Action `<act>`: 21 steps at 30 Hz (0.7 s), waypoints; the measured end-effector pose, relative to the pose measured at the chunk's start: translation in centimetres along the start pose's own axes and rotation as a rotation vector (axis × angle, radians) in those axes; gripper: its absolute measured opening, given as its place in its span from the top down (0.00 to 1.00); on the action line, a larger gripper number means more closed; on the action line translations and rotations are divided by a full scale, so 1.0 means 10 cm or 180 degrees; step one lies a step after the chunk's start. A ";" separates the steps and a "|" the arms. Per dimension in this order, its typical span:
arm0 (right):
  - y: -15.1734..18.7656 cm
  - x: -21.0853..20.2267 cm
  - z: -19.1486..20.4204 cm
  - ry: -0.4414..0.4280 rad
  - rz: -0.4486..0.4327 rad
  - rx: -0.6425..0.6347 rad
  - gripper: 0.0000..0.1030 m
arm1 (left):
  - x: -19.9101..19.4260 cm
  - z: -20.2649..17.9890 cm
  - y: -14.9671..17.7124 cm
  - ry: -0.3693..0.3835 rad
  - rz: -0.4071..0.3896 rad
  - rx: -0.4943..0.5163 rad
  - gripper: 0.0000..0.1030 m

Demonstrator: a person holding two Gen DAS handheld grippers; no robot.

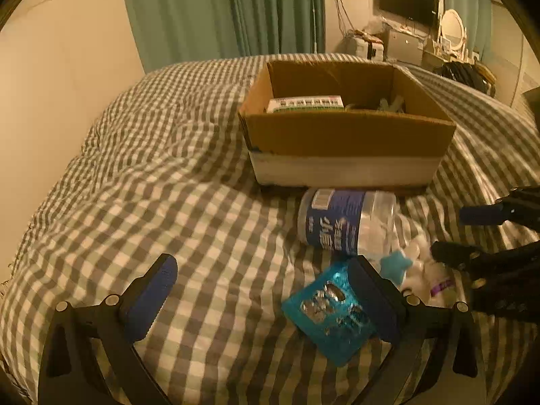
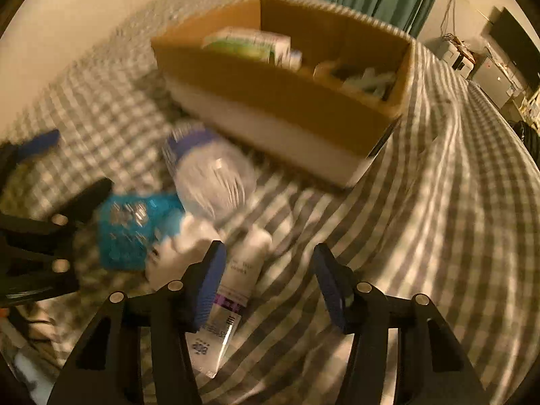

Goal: Organize objects
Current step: 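Grasp the white plush toy with the left gripper while the right grasps the toothpaste tube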

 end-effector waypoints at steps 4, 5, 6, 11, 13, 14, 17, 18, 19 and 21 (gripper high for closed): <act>0.09 0.19 0.10 0.0007 0.0213 -0.0109 0.52 | 0.04 0.02 0.08 0.0027 0.0070 -0.0042 0.00; 0.11 0.22 0.13 0.0003 0.0261 -0.0154 0.53 | 0.05 0.04 0.07 0.0034 0.0076 -0.0058 0.00; 0.13 0.25 0.15 -0.0003 0.0288 -0.0174 0.58 | 0.05 0.06 0.08 0.0047 0.0084 -0.0079 0.00; 0.12 0.16 0.11 -0.0010 0.0211 -0.0170 0.77 | 0.06 0.07 0.09 0.0062 0.0101 -0.0098 0.00; 0.08 0.01 0.03 -0.0018 0.0049 -0.0108 0.78 | 0.04 0.05 0.08 0.0063 0.0092 -0.0060 0.00; 0.03 -0.11 -0.04 -0.0036 -0.0082 -0.0030 0.78 | 0.03 0.03 0.08 0.0063 0.0084 -0.0029 0.00; -0.05 -0.33 -0.20 -0.0087 -0.0301 0.0151 0.78 | 0.00 -0.09 0.03 0.0119 0.0080 0.0054 0.00; -0.05 -0.38 -0.25 -0.0108 -0.0362 0.0224 0.78 | -0.01 -0.15 0.01 0.0149 0.0068 0.0095 0.00; -0.05 -0.42 -0.28 -0.0122 -0.0400 0.0277 0.78 | -0.02 -0.21 -0.01 0.0166 0.0052 0.0146 0.00; -0.08 -0.47 -0.33 -0.0102 -0.0470 0.0365 0.78 | -0.03 -0.38 -0.05 0.0192 0.0028 0.0288 0.00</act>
Point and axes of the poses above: each gripper's, at about its wrist camera, not at the fingertips, and x roughly the way its jaws point, z to its left, y to its underside, the point moved 2 cm from there along x, roughly the way its jaws point, and after that the axes turned 9 degrees about x, right-handed, at the moved point
